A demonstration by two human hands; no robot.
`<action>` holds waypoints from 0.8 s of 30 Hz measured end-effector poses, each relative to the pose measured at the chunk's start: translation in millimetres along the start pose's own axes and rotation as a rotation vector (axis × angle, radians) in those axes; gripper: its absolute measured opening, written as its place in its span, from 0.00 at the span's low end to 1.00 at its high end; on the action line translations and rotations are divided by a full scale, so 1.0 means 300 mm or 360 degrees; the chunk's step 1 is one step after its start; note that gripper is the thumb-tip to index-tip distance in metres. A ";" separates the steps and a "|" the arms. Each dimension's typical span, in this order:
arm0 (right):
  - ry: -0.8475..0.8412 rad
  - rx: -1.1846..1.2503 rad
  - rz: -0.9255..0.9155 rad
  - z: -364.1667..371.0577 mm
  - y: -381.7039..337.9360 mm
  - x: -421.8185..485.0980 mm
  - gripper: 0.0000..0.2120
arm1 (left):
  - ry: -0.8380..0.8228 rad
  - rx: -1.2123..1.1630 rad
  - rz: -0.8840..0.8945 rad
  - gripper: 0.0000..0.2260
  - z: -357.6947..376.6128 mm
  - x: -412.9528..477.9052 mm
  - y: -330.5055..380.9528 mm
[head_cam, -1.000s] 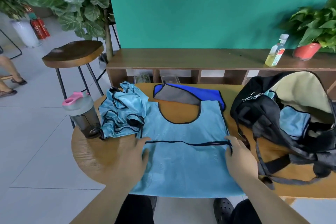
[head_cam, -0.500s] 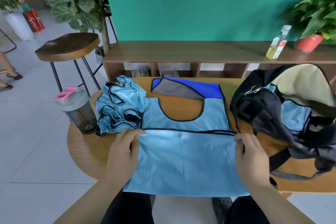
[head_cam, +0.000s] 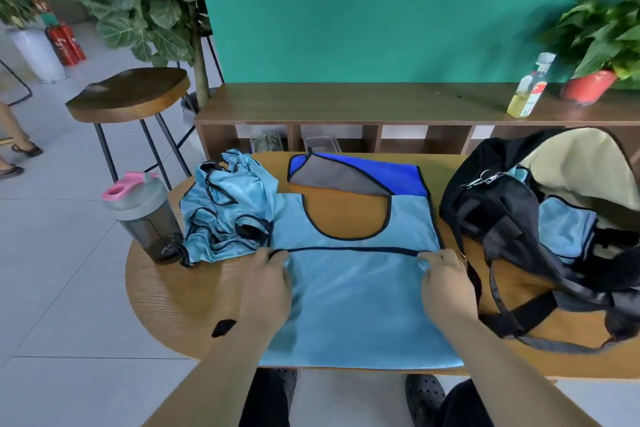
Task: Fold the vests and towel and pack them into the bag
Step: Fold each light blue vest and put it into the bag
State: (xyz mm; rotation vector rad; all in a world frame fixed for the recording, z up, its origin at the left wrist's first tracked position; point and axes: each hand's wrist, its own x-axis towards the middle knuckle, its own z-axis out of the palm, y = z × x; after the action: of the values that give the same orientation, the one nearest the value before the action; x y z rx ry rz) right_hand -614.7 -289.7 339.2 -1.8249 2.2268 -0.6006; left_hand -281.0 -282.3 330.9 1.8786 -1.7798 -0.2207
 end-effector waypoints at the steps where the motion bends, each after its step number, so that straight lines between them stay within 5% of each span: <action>1: 0.0067 -0.0023 -0.0027 0.008 0.017 -0.026 0.20 | 0.0040 0.0044 0.0061 0.14 -0.002 -0.025 0.007; 10: 0.0319 0.0291 -0.0153 -0.034 0.046 -0.152 0.14 | 0.0128 -0.0135 0.0117 0.17 -0.053 -0.152 0.031; 19: 0.0849 0.0404 -0.0366 -0.216 -0.070 -0.162 0.18 | 0.0583 -0.0510 0.0253 0.15 -0.316 -0.101 0.158; 24: 0.0685 0.0447 -0.0218 -0.333 -0.220 0.044 0.17 | 0.0520 -0.0333 0.0210 0.15 -0.392 0.178 0.218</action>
State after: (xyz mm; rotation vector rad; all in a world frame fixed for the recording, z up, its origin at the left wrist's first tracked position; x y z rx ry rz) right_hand -598.9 -294.5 458.5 -1.8422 2.1194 -1.3707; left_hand -276.9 -301.4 474.4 1.5448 -1.5833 -0.0447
